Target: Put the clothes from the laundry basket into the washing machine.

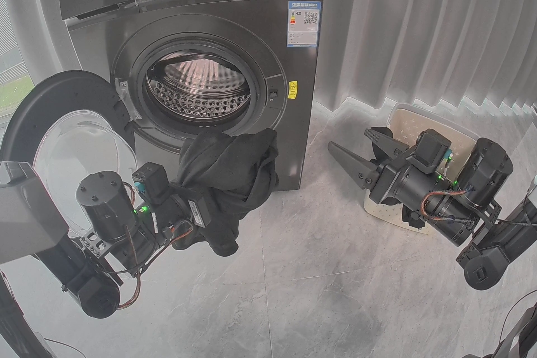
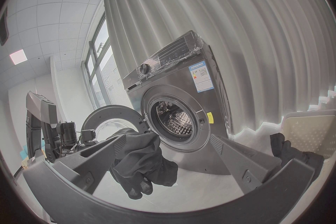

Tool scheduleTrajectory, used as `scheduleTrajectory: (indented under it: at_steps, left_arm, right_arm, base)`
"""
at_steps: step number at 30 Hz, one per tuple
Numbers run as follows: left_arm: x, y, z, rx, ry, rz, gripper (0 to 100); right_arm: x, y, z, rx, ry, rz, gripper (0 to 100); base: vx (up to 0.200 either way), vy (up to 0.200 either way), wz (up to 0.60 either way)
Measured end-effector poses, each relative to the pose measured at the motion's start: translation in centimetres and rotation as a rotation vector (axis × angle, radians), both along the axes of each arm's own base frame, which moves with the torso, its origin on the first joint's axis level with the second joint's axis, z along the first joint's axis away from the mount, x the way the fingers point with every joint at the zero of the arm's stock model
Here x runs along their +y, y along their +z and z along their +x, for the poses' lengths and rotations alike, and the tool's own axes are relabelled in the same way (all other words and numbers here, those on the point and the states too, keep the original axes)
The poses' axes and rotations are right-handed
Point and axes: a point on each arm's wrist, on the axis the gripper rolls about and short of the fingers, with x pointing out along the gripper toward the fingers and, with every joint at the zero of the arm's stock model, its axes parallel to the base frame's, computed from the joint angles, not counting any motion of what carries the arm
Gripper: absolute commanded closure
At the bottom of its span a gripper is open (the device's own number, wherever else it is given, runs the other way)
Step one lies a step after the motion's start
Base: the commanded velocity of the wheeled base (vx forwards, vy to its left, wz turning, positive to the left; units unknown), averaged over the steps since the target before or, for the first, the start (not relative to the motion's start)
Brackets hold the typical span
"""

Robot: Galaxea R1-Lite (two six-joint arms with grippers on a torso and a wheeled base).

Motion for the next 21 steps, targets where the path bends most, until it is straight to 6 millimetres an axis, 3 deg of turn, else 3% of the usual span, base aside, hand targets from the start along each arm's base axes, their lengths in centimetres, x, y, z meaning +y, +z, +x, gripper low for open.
scheduleTrajectory:
  at_steps: [9, 15, 21]
  left_arm:
    - [-0.10, -0.04, -0.16, 0.003, -0.005, -0.001, 100]
    - [-0.09, -0.20, -0.10, 0.009, -0.005, 0.001, 100]
    - [-0.09, -0.40, -0.08, 0.015, -0.004, 0.006, 100]
  right_arm:
    - [-0.18, 0.07, 0.11, -0.002, -0.005, 0.003, 0]
    - [-0.18, 0.07, 0.13, -0.002, -0.005, 0.002, 0]
    - [-0.12, 0.09, 0.10, -0.001, -0.003, 0.004, 0]
  base:
    - [0.000, 0.000, 0.00]
    - [0.200, 0.000, 0.00]
    - [0.000, 0.000, 0.00]
